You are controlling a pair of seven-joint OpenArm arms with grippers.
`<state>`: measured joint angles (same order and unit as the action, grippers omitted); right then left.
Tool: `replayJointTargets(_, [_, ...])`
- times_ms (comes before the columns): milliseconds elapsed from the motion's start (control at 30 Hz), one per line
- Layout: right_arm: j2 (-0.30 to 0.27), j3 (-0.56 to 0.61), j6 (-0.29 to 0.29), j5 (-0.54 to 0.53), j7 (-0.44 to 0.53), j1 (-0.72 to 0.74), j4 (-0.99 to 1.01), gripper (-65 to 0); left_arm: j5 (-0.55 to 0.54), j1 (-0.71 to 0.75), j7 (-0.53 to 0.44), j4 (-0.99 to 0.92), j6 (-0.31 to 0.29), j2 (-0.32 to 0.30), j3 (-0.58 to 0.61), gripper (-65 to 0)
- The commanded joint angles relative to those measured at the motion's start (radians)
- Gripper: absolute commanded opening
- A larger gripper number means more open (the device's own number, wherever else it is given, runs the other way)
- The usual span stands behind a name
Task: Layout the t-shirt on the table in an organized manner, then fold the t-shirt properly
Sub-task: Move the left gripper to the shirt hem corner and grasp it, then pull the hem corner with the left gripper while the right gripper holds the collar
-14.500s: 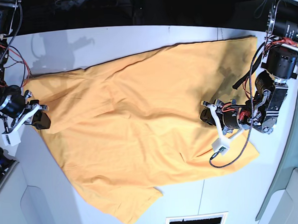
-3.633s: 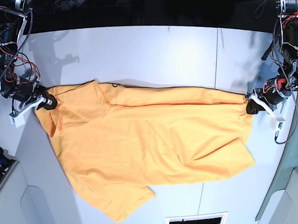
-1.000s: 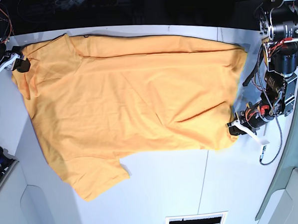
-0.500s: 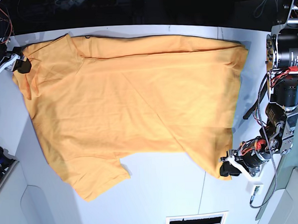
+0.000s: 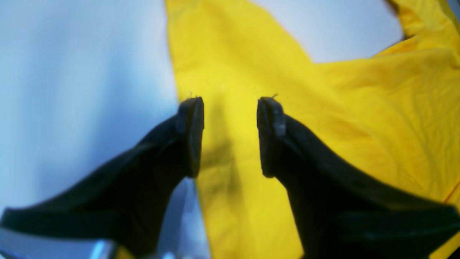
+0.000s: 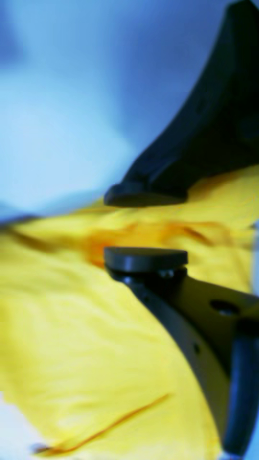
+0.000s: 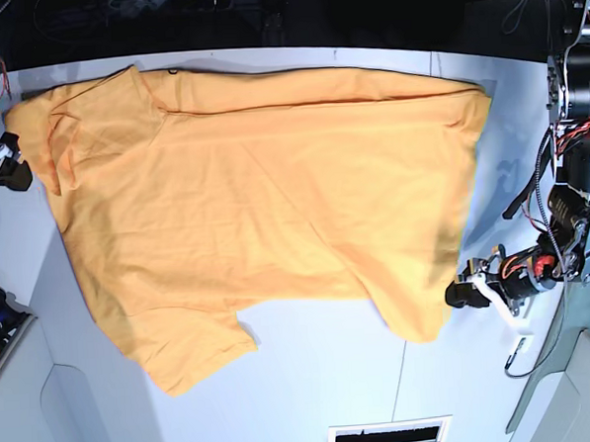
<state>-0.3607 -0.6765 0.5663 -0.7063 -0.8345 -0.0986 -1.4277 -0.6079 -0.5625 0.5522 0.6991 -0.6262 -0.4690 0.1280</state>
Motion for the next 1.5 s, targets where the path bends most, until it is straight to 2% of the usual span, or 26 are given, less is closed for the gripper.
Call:
replayJointTargets(0, [-0.019, -0.006, 0.006, 0.0, 0.029, 0.034, -0.011, -45.1, -0.024, -0.016, -0.016, 0.016, -0.008, -0.019, -0.004, -37.0])
replayJointTargets(167, [-0.024, 0.032, -0.007, 0.116, 0.096, 0.224, 0.114, -31.7, -0.024, 0.021, -0.008, 0.016, -0.051, -0.024, -0.004, -37.0])
replayJointTargets(467, [-0.024, 0.121, -0.024, 0.372, 0.333, 0.582, 0.563, -31.1, -0.024, 0.023, 0.014, 0.016, -0.047, -0.024, -0.004, -37.0])
replayJointTargets(533, [-0.024, 0.142, -0.048, 0.438, 0.377, 0.631, 0.664, -31.1, -0.024, 0.023, 0.014, 0.016, -0.043, -0.024, -0.004, -37.0])
replayJointTargets(600, [-0.024, 0.166, -0.074, 0.462, 0.415, 0.652, 0.744, -31.1, -0.024, 0.023, 0.013, 0.015, -0.043, -0.024, -0.004, -37.0])
replayJointTargets(700, [-0.021, 0.193, -0.076, 0.463, 0.473, 0.643, 0.823, -31.1, -0.024, 0.023, 0.013, 0.015, -0.043, -0.024, -0.004, -37.0])
replayJointTargets(900, [0.008, 0.206, -0.035, 0.441, 0.49, 0.598, 0.85, -31.5, -0.024, 0.026, 0.012, 0.015, -0.043, -0.024, -0.004, -37.0])
replayJointTargets(933, [0.013, 0.206, -0.034, 0.435, 0.49, 0.59, 0.85, -32.9, -0.024, 0.029, 0.009, 0.015, -0.043, -0.024, -0.004, -37.0])
replayJointTargets(967, [0.017, 0.206, -0.028, 0.429, 0.491, 0.586, 0.85, -37.0, -0.024, 0.032, 0.008, 0.015, -0.043, -0.024, -0.004, -37.1])
replayJointTargets(1033, [0.026, 0.206, -0.015, 0.429, 0.491, 0.583, 0.85, -49.4, -0.024, 0.045, 0.006, 0.015, -0.043, -0.024, -0.004, -37.7])
replayJointTargets(1100, [0.03, 0.206, -0.011, 0.425, 0.491, 0.583, 0.848, -62.4, -0.024, 0.057, 0.006, 0.015, -0.043, -0.021, -0.004, -43.6])
replayJointTargets(1133, [0.03, 0.206, -0.012, 0.412, 0.491, 0.583, 0.842, -65.0, -0.024, 0.067, 0.006, 0.015, -0.043, -0.021, -0.004, -46.0])
replayJointTargets(1233, [0.027, 0.206, -0.012, 0.413, 0.489, 0.583, 0.799, -65.0, -0.024, 0.096, 0.006, 0.015, -0.044, -0.016, -0.004, -47.2])
replayJointTargets(1333, [0.025, 0.206, -0.012, 0.465, 0.479, 0.583, 0.723, -65.0, -0.024, 0.124, 0.006, 0.015, -0.044, -0.016, -0.004, -47.2])
replayJointTargets(1467, [0.025, 0.206, -0.012, 0.499, 0.409, 0.583, 0.594, -65.0, -0.024, 0.158, 0.006, 0.015, -0.044, -0.016, -0.004, -47.2])
